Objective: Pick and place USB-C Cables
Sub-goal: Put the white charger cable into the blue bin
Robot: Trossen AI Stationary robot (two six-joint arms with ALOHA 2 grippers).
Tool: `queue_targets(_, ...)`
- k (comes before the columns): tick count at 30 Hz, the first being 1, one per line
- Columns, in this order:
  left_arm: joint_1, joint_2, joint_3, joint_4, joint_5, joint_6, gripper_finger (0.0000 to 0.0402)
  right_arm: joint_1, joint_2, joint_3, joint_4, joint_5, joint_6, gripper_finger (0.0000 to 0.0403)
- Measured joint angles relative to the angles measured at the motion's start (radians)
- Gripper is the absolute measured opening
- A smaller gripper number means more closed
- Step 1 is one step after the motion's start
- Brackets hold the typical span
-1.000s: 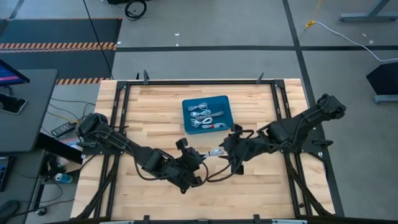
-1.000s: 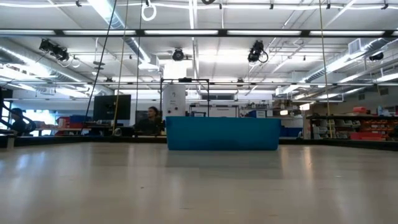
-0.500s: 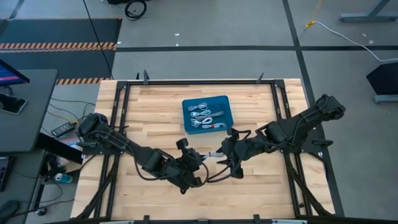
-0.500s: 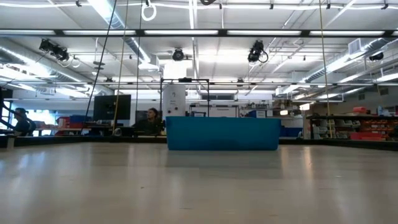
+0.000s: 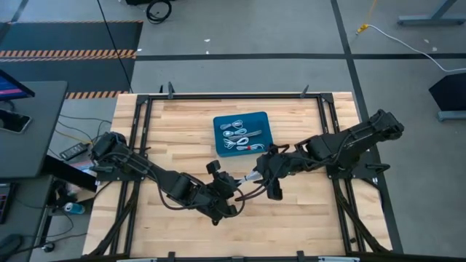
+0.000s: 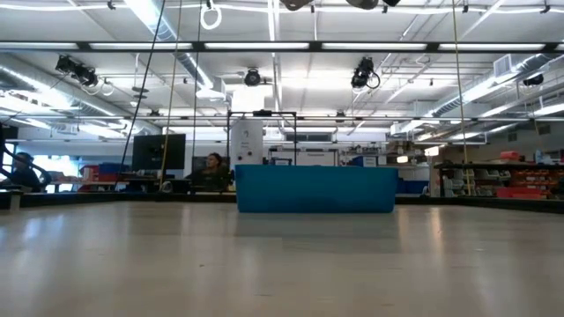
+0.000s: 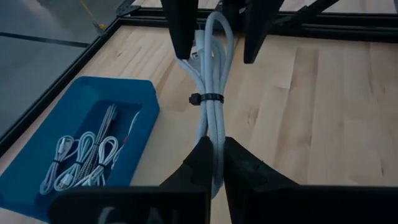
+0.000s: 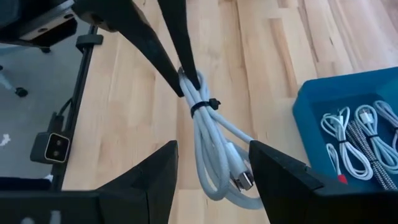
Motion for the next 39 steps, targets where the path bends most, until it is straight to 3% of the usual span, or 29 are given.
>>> queue_targets(7,0.000,0.000,0.000,0.002,0.004,0.000,0.0020,-0.001,0.000,0.000,-0.037,-0.013,-0.005,0.0181)
queue_targets(10,-0.001,0.000,0.000,0.003,0.006,0.000,0.0020,-0.001,0.000,0.000,-0.048,-0.030,-0.006,0.0127)
queue_targets(13,0.000,0.000,0.000,0.003,0.003,0.000,0.0020,-0.001,0.000,0.000,-0.050,-0.050,-0.014,0.0042)
queue_targets(15,0.000,0.000,0.000,0.009,0.004,0.002,0.0025,-0.001,-0.001,0.000,-0.051,-0.049,-0.033,0.0019)
queue_targets(25,0.000,0.000,0.001,0.268,0.018,0.115,0.0158,-0.002,-0.002,0.000,-0.065,-0.045,-0.045,0.0018)
queue_targets(28,0.000,-0.003,0.002,0.319,0.026,0.160,0.0185,-0.005,-0.002,0.000,-0.126,-0.001,-0.054,0.0018)
queue_targets(32,-0.006,-0.026,0.002,0.255,0.066,0.118,0.0196,-0.033,-0.001,0.000,-0.244,0.070,-0.061,0.0018)
queue_targets(39,-0.016,-0.040,0.002,-0.031,0.135,-0.142,0.0181,-0.167,-0.001,0.000,-0.261,0.049,-0.176,0.0018)
